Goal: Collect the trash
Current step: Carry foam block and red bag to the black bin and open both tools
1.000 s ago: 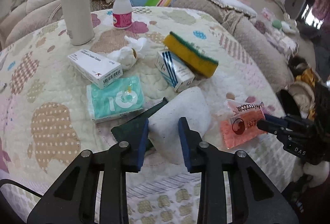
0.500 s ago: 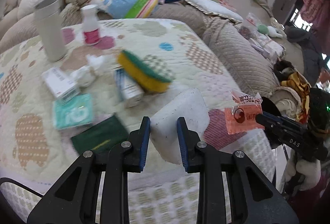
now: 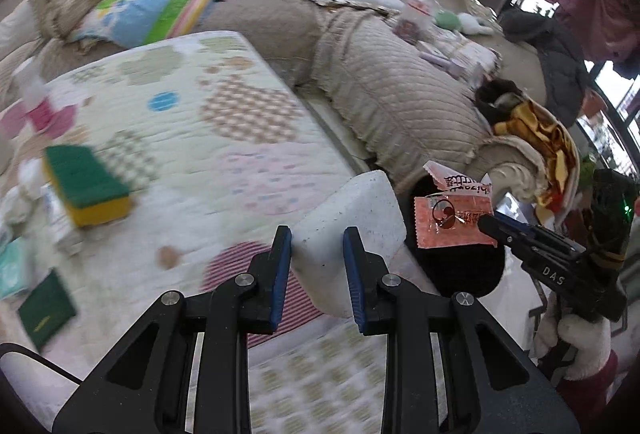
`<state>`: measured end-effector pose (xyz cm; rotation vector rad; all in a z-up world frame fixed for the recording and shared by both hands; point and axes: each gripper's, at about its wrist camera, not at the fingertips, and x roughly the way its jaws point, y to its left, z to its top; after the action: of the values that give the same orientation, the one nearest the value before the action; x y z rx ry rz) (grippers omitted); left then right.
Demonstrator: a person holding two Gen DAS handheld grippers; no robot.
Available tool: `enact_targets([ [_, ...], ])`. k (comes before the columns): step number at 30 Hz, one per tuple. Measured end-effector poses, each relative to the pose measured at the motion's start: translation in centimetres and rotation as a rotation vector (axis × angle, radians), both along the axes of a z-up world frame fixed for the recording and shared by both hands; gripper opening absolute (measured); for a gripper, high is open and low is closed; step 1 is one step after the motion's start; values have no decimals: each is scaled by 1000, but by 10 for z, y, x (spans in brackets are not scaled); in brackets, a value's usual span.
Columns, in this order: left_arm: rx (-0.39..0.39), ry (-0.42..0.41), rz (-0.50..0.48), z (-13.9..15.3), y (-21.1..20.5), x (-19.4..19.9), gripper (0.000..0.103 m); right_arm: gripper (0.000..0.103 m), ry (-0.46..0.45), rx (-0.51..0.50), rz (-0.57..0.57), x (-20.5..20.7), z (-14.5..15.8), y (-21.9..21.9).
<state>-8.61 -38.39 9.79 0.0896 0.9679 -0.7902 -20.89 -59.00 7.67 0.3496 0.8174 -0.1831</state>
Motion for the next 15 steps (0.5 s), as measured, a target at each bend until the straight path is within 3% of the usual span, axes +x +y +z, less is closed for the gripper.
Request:
enact_targets([
  [6, 14, 0, -59, -5, -50, -12, 24, 20, 20, 3, -102, -26, -7, -47],
  [15, 17, 42, -101, -19, -96, -22, 24, 20, 70, -14, -186, -43, -22, -81],
])
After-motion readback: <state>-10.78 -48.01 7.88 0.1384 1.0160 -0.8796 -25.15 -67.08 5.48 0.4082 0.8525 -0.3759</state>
